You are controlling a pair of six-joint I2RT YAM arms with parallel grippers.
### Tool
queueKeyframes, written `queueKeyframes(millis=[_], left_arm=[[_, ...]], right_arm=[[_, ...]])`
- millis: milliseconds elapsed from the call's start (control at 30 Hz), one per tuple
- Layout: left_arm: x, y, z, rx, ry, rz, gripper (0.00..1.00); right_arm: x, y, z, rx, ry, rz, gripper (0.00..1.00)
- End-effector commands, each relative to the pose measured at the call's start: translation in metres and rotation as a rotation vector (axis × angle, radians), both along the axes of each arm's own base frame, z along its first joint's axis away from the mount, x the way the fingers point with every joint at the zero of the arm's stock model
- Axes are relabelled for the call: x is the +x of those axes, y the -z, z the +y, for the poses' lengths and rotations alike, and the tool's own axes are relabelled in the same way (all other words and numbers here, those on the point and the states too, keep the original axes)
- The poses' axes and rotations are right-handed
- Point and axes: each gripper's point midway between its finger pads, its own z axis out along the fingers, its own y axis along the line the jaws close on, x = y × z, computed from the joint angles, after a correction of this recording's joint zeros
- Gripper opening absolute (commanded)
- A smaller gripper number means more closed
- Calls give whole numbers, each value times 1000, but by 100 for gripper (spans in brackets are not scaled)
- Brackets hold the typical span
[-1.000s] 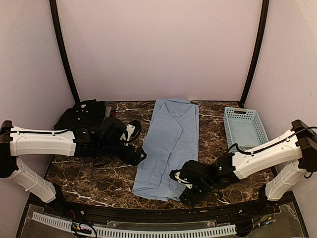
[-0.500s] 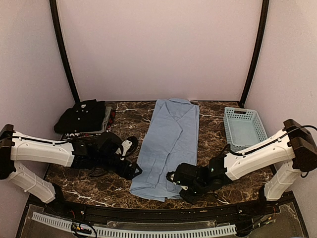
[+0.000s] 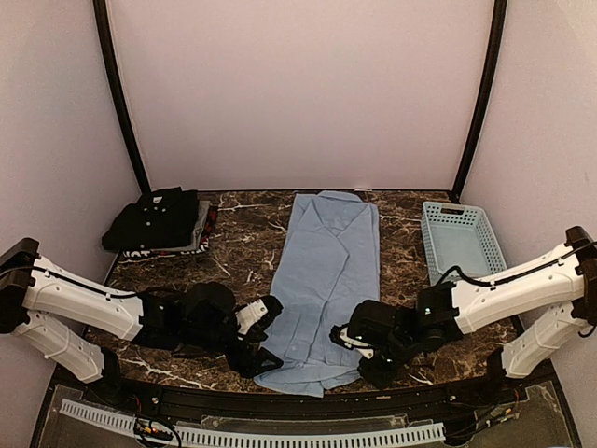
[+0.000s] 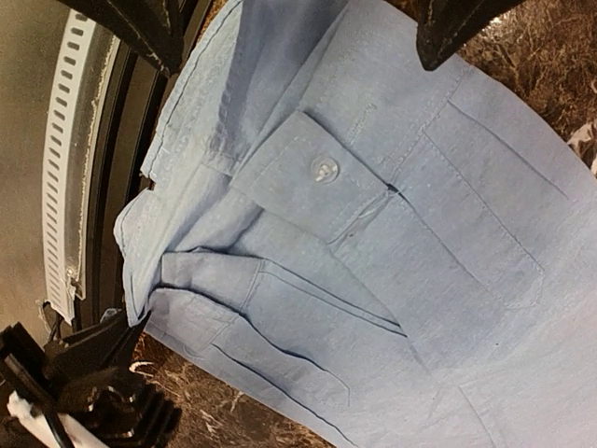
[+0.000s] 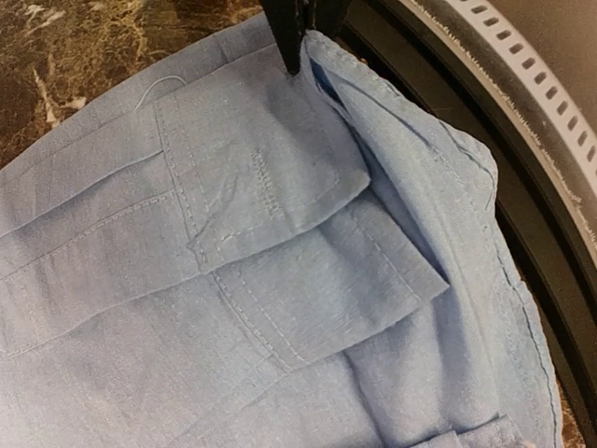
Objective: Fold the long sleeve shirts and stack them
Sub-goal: Pick up the rectangle-folded shirt from the center of the board.
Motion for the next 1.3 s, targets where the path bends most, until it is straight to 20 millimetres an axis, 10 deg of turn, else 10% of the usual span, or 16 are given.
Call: queueKeyframes(millis=[0, 667, 900, 1067, 1267], left_arm=[[-14, -6, -13, -57, 111, -54, 86], [-23, 46, -7, 154, 282, -207, 83], [-26, 65, -4, 235, 299, -168, 53], [-30, 61, -3, 240, 284, -128, 6], [-47, 33, -15, 191, 271, -38, 0]], right_arm=[[-11, -5, -12, 23, 53, 122, 0], [12, -11, -21, 69, 152, 201, 0], [11, -13, -19, 84, 157, 211, 0], [9, -15, -18, 99, 153, 225, 0], [-4, -18, -17, 139, 154, 268, 0]])
